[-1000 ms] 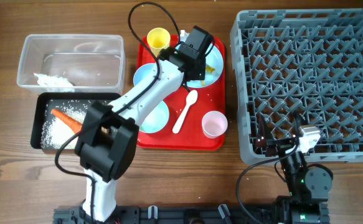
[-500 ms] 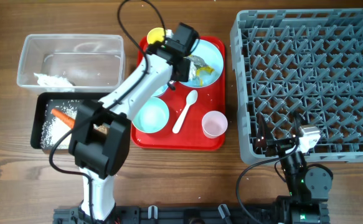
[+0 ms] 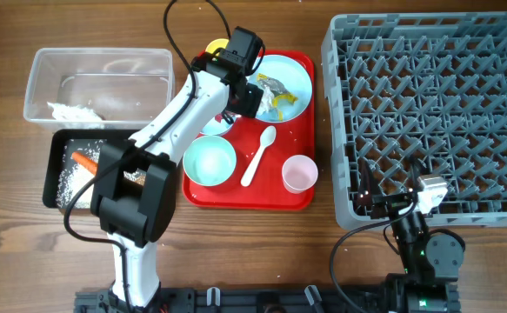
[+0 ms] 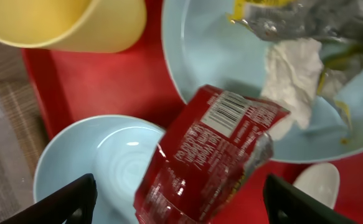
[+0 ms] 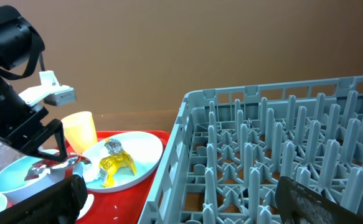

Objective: Sort waste into correct bins and load items into the dishwasher rack
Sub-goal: 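Grasp the red snack wrapper on the plate with the left gripper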

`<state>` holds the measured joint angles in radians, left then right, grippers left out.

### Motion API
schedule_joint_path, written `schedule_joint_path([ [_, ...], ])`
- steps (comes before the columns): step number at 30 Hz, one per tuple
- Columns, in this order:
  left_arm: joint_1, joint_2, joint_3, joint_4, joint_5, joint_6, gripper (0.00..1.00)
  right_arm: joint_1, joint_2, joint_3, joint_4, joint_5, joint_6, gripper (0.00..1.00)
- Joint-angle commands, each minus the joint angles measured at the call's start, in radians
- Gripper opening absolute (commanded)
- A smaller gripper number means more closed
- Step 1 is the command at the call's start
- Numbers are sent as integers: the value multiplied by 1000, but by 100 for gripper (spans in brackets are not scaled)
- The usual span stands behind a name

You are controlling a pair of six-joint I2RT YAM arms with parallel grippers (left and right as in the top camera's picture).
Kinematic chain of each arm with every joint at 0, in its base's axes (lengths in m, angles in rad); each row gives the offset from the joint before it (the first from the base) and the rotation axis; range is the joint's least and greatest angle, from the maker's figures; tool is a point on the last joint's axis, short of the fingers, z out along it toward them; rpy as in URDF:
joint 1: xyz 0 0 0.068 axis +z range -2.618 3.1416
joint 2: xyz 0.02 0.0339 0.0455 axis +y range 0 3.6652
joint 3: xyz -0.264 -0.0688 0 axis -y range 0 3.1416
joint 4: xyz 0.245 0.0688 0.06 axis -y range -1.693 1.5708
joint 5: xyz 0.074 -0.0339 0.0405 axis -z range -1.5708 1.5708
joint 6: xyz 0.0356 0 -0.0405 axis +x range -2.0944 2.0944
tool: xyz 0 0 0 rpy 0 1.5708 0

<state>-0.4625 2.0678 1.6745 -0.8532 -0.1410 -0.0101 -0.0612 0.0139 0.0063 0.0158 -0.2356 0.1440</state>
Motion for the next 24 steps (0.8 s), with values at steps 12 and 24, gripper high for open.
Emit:
schedule_joint_path([
  [12,3,-10,-6,5,103,85,88,4,0,-1,5,-10,-13,100],
  [24,3,-3,-7,6,103,85,72,4,0,-1,5,-10,-13,100],
])
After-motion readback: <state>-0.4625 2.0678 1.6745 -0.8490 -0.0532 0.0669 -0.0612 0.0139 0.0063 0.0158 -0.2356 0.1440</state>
